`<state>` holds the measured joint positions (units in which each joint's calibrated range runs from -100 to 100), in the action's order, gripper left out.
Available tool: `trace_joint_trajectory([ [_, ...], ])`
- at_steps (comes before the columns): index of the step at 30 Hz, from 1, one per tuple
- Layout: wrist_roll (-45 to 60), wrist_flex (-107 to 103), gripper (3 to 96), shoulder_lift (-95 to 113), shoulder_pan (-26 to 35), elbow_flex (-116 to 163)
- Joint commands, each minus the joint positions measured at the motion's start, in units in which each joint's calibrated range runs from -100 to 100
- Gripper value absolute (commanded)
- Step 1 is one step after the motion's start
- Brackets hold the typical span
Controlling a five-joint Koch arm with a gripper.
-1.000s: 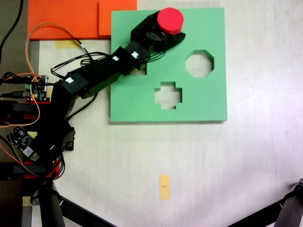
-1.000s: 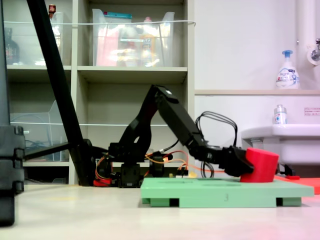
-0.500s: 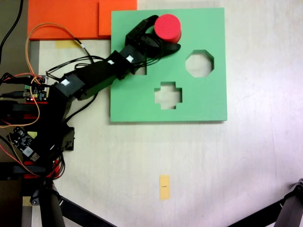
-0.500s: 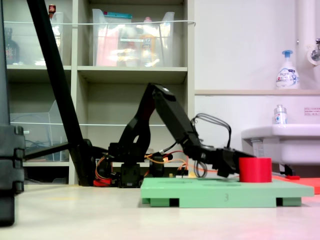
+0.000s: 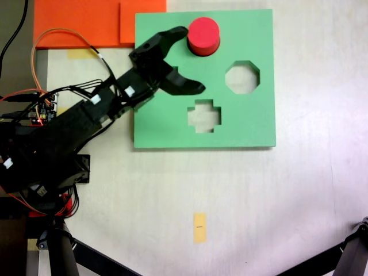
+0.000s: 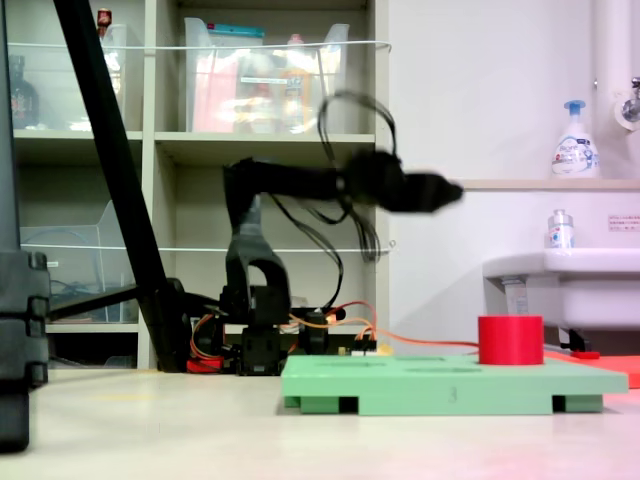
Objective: Put the cylinder block into the corresponding hole
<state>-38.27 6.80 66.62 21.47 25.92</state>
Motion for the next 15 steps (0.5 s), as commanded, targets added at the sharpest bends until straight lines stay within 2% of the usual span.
trace_joint_trajectory([
  [1,11.3,-15.8,41.9,18.2,-5.5,-7.2],
  [4,15.2,-17.0,41.5,24.0,-9.8,-4.7],
  [7,25.8,-16.6,41.6,33.4,-13.7,6.8],
  [10,29.3,-16.7,41.7,33.4,-16.9,19.4],
  [12,32.1,-16.3,47.9,33.4,-18.3,29.6],
  [15,35.0,-15.5,49.4,33.4,-19.5,43.5],
])
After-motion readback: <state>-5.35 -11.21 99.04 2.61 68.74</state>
